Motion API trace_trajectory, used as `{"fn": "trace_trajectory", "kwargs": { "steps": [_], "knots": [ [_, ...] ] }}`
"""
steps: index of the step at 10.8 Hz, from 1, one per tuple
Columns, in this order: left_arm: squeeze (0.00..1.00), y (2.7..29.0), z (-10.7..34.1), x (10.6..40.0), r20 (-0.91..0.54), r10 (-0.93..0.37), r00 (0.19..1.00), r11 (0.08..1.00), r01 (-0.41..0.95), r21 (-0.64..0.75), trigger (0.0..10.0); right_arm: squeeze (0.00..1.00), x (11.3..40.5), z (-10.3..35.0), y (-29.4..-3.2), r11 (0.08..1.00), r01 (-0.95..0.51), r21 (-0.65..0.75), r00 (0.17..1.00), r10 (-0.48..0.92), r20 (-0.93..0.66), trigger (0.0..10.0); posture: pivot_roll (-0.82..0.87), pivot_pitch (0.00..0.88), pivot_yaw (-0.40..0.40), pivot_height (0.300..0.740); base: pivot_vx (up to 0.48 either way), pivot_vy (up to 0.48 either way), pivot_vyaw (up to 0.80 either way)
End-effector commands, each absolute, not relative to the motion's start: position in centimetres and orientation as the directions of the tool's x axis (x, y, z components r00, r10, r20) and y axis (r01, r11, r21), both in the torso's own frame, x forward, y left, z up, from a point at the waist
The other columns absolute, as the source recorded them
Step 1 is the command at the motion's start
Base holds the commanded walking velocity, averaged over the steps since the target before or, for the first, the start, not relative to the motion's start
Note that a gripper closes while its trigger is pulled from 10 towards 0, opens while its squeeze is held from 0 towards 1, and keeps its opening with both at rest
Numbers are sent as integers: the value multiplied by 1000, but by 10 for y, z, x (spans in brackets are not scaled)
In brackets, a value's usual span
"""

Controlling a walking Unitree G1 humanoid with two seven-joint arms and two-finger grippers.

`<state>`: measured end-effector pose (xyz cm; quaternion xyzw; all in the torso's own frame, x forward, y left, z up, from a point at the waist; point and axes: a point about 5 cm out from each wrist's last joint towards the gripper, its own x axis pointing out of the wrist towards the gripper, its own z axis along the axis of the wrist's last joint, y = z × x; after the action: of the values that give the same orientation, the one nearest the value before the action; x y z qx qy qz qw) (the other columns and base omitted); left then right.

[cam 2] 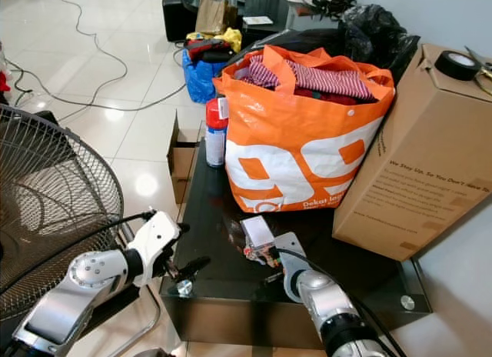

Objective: Hang keys on a hook

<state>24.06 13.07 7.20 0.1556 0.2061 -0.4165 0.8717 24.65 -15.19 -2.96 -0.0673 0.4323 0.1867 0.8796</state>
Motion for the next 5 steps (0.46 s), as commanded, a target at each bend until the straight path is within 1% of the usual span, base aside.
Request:
{"fn": "trace_trajectory", "kwargs": {
  "steps": [1, 4, 5],
  "knots": [
    [0, 129, 72, 242, -489, -662, 567, 600, 793, 108, 10000, 0, 248, -26, -159, 928, -371, 43, 569, 264, -778, 0, -92, 0, -76, 740, 0, 0, 0],
    [0, 127, 72, 244, -486, -664, 568, 600, 793, 109, 10000, 0, 241, -16, -170, 922, -380, 70, 601, 304, -739, 0, -97, 0, -74, 740, 0, 0, 0],
    [0, 127, 73, 244, -484, -662, 572, 602, 791, 111, 10000, 0, 238, -6, -175, 916, -392, 82, 622, 330, -710, 0, -96, 0, -78, 740, 0, 0, 0]
  ]
}}
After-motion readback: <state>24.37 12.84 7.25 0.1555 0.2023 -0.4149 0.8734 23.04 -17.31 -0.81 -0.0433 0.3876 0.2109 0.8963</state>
